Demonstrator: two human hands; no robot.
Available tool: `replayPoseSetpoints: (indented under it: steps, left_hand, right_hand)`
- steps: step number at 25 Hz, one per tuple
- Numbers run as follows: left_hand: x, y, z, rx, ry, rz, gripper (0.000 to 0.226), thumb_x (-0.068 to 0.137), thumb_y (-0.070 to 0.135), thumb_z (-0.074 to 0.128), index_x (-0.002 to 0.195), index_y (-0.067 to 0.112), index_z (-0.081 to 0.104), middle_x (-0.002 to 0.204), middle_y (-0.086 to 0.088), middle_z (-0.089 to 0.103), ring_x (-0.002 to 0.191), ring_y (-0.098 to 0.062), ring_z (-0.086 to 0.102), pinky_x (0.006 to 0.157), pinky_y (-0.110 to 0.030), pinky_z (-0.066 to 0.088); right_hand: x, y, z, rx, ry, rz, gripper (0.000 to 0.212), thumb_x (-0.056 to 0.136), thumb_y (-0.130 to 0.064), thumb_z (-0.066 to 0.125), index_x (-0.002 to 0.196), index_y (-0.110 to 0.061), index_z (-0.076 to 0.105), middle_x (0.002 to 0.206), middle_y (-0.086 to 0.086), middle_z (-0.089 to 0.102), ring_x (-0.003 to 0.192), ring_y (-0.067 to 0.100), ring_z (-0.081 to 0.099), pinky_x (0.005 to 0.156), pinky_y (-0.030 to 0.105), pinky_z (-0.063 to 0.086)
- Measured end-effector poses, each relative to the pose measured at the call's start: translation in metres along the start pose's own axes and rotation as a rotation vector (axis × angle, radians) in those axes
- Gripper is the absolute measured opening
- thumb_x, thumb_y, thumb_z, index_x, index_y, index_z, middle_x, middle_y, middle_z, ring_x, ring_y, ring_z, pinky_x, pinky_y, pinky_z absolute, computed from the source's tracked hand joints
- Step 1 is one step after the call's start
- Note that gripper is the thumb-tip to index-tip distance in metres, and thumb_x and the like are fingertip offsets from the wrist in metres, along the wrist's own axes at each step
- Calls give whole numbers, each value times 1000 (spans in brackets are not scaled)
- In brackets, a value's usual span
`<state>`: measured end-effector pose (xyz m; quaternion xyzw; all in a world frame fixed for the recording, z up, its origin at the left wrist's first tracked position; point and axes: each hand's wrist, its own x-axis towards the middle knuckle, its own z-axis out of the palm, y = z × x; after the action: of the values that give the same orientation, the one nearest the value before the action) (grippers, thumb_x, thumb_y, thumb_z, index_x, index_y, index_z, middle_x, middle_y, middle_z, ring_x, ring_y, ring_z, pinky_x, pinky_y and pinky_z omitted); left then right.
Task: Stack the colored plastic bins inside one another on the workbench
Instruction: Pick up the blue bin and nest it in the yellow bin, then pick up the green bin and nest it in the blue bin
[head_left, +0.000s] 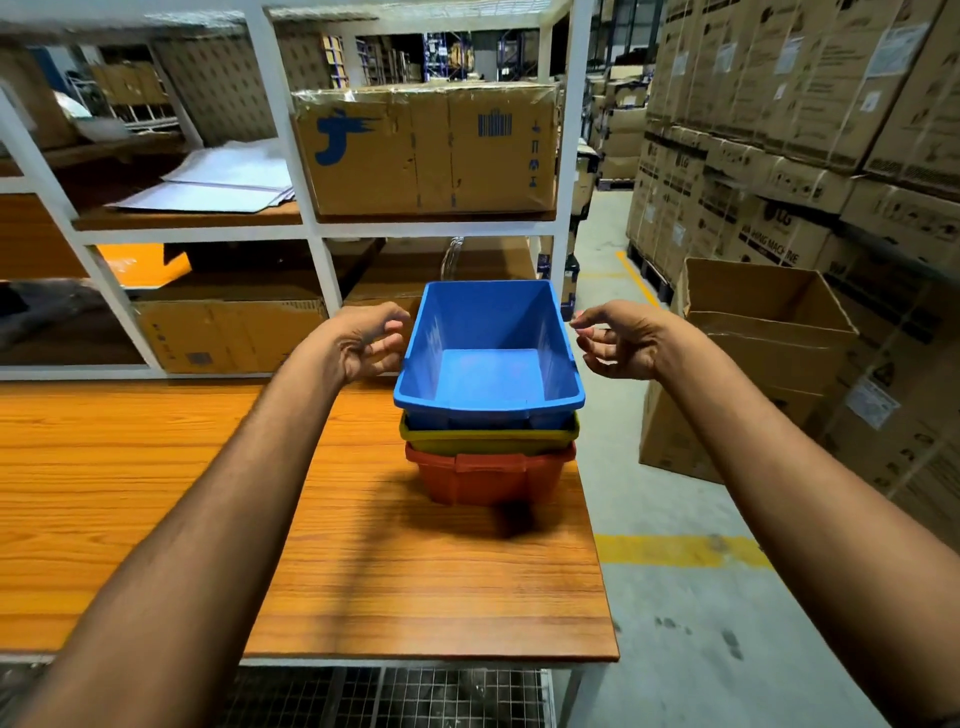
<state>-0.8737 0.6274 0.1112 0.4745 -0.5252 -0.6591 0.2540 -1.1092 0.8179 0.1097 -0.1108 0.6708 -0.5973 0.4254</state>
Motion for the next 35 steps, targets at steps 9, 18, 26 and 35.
replayPoseSetpoints:
  steps: [9,18,26,35]
  left_hand:
    - [-119,-127,-20,-82,184,291,27,97,17,68,122,26,69,107,4,71,100,-9,68,78,-29,56]
    - [-230,-293,-79,322,440,384,57,92,8,72,134,42,56,124,6,57,103,-9,63,83,-22,50]
    - [-315,-348,-191,532,544,273,52,93,27,71,135,48,51,130,24,54,115,0,59,83,-34,56]
    - [-369,-390,-367,51,827,134,41,92,8,71,122,35,61,118,10,64,92,-5,67,69,-15,48]
  right_hand:
    - [-89,111,9,-152,-213,-148,29,92,-4,69,119,-14,71,93,0,69,86,13,58,71,26,46]
    - [-140,265,66,-415,-411,-420,41,85,1,75,114,-26,66,93,-5,61,76,5,54,71,20,48]
    - [-233,352,183,-648,-615,-554,33,91,-25,76,115,-43,64,103,-16,61,92,9,63,76,22,54]
    - [-304,422,385,-561,-882,-446,23,91,-13,76,107,-27,69,83,-13,63,72,1,57,70,19,50]
